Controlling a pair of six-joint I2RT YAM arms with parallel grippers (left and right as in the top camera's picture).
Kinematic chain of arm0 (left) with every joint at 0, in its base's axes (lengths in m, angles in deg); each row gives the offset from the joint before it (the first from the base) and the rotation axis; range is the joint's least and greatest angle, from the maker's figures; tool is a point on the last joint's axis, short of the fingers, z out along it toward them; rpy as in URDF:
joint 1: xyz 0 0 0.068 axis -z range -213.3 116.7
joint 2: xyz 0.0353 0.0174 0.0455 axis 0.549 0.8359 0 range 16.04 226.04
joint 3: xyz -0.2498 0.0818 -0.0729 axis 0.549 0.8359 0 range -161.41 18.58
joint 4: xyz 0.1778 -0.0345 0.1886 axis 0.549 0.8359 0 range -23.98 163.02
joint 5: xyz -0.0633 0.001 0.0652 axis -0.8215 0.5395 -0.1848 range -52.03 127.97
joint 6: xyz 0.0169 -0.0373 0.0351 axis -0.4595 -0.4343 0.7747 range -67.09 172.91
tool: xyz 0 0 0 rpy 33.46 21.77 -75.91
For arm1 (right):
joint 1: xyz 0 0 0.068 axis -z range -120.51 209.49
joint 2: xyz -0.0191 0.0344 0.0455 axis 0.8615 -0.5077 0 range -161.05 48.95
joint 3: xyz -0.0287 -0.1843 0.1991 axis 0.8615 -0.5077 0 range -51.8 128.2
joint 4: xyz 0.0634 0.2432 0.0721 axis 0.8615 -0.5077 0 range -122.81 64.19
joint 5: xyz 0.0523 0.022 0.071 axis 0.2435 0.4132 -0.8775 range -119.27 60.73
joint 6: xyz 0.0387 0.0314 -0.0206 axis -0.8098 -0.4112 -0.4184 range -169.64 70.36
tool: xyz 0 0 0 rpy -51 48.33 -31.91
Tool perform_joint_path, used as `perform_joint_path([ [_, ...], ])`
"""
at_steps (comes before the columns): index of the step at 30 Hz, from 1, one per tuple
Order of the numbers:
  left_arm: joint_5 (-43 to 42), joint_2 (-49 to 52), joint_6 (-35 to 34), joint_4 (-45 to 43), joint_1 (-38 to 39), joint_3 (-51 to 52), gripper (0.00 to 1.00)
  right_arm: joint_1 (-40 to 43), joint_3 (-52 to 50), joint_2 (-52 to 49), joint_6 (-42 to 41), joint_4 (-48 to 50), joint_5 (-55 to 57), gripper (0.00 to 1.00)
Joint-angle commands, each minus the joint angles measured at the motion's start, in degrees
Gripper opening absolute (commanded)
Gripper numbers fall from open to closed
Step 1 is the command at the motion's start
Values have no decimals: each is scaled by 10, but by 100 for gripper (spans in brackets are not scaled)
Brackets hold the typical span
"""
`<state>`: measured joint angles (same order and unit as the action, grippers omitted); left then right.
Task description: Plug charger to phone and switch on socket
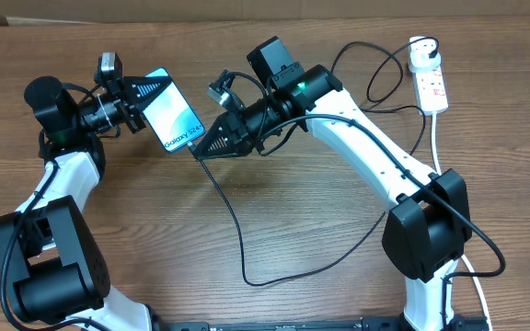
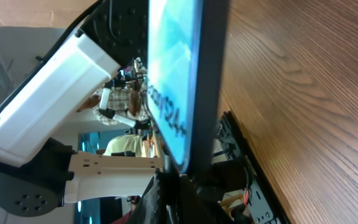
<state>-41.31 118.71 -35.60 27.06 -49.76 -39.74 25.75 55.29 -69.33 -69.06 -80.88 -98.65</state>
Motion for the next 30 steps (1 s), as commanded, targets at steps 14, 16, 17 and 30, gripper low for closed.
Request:
perform_joint_path([
  [14,-15,-8,-6,-3,4,-9,4,-2,-2,12,-3,10,-17,4],
  [16,-15,-8,-6,-3,4,-9,4,-2,-2,12,-3,11,-17,4],
  [17,-15,-8,-6,-3,4,-9,4,-3,-2,12,-3,11,-15,4],
  [30,-16,-8,-6,-3,4,-9,4,-4,-2,12,-6,10,-6,4],
])
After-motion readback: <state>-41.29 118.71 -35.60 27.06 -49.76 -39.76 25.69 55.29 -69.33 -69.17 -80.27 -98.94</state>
